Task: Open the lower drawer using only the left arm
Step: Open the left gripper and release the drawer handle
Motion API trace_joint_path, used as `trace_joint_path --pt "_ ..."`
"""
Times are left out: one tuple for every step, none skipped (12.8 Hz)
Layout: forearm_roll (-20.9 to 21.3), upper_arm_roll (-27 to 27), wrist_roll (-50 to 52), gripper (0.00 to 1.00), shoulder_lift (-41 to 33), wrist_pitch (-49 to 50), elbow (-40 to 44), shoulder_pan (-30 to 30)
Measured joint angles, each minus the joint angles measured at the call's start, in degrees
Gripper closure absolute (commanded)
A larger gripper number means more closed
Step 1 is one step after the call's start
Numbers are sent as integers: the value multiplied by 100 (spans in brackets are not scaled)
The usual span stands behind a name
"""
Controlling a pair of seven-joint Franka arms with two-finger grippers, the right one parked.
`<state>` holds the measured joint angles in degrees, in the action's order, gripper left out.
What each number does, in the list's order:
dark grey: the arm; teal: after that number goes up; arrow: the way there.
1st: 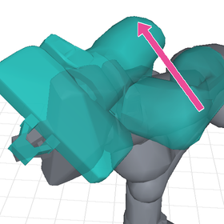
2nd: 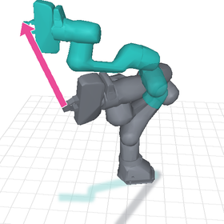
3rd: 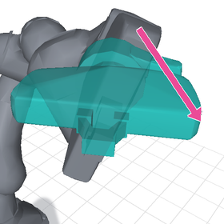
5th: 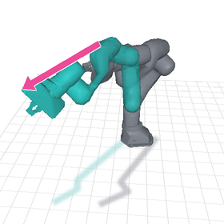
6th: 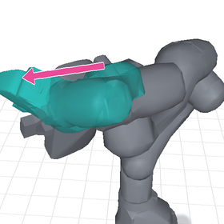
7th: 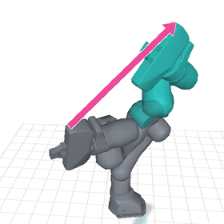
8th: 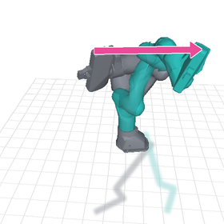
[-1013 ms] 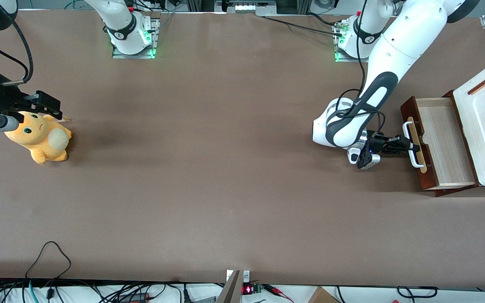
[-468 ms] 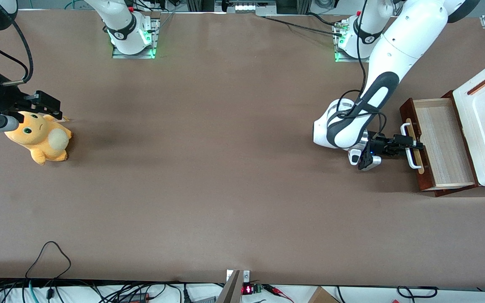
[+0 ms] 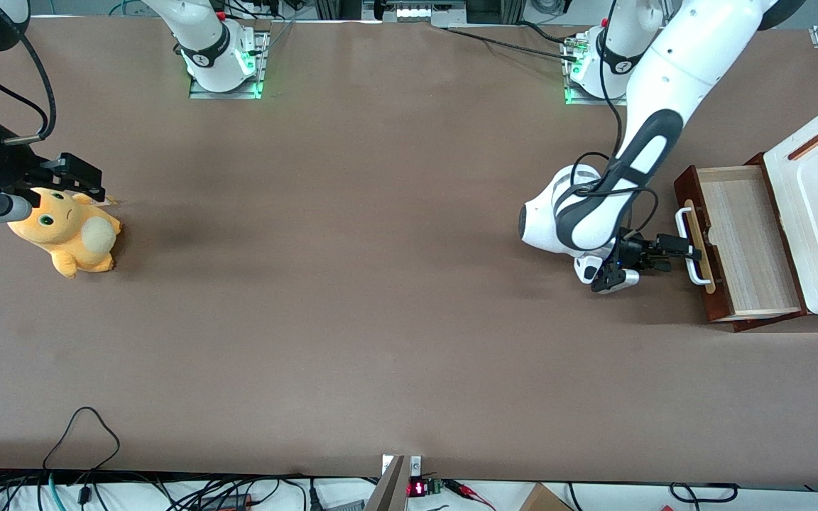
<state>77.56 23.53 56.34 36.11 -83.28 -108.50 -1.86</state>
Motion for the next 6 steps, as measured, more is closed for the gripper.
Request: trace_joint_path --pt "-406 -1 -220 0 -205 -231 144 24" --pt "-802 -4 -460 0 -435 -457 251 97" --pt "-1214 -9 -698 0 -684 -716 310 209" --pt "-1635 -19 -957 0 -928 -983 349 343" --pt "-2032 -40 -1218 0 -1149 -1224 373 459" --pt "-2433 -82 -1450 0 -1343 -1395 408 533"
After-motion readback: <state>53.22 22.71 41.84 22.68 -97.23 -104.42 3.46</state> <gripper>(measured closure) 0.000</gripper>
